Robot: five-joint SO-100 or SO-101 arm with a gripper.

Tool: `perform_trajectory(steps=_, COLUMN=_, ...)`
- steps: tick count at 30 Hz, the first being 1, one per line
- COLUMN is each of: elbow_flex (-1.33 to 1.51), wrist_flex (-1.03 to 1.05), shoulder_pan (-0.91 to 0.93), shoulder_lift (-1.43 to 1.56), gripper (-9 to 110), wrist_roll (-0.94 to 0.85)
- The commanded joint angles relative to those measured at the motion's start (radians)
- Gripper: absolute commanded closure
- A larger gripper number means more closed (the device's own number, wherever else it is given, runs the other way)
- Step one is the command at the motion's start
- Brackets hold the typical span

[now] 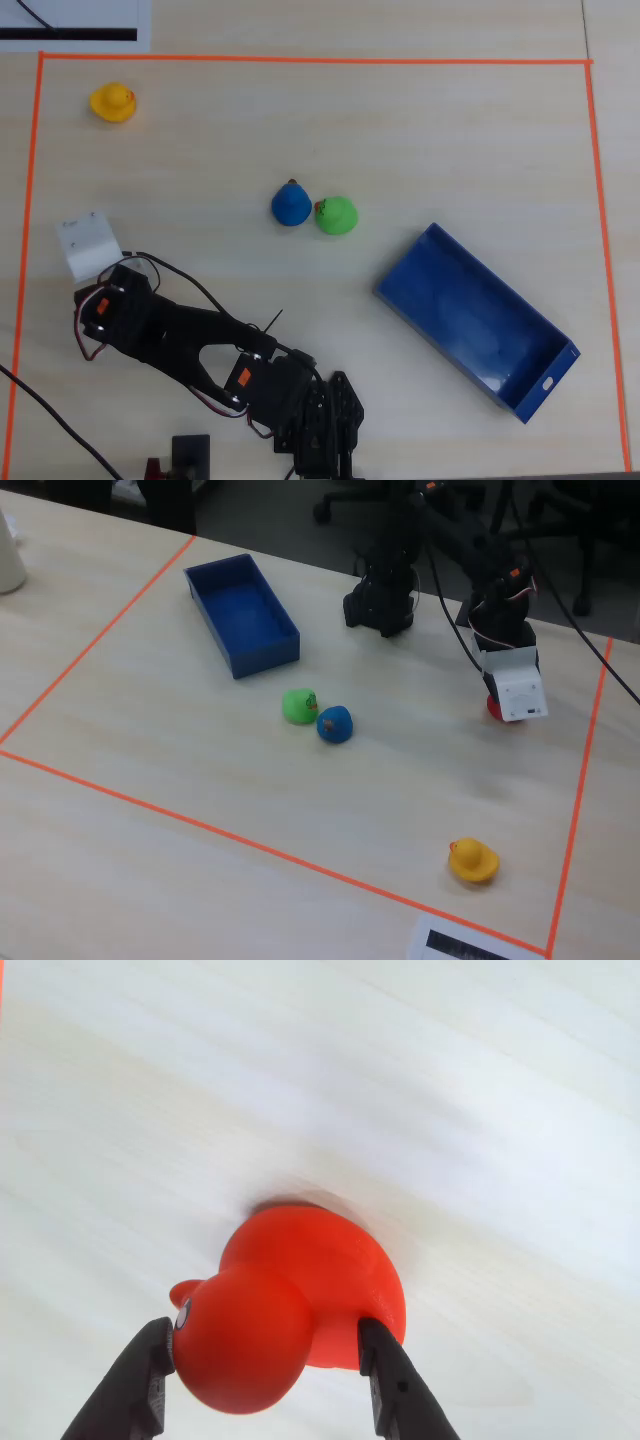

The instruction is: Grasp red duck and put it into box.

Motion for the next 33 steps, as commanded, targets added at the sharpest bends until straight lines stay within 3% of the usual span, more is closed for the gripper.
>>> perform_trajectory(steps=1, elbow_flex=-0.066, wrist_flex=-0.002, shoulder_pan=-0.014, shoulder_lift=-0.006, gripper=78, wrist_roll=0.008)
perform_trajectory(steps=8, elbow_flex=-0.097, wrist_flex=0.029, shoulder_pan=-0.002, shoulder_lift=-0.023, gripper=83, wrist_roll=0.009)
perform_trajectory(steps=12, elbow_flex=-0.126, wrist_flex=0.071, shoulder_pan=-0.009, shoulder_lift=-0.038, gripper=101, wrist_roll=-0.017)
perform_trajectory(steps=25, elbow_flex=-0.160, wrist_flex=0.146, shoulder_pan=0.035, shoulder_lift=0.018, gripper=101, wrist_roll=-0.049)
perform_trajectory(steps=33, elbow_flex=-0.434, wrist_flex=0.364, shoulder_pan=0.339, shoulder_lift=0.209, gripper=101, wrist_roll=-0.178)
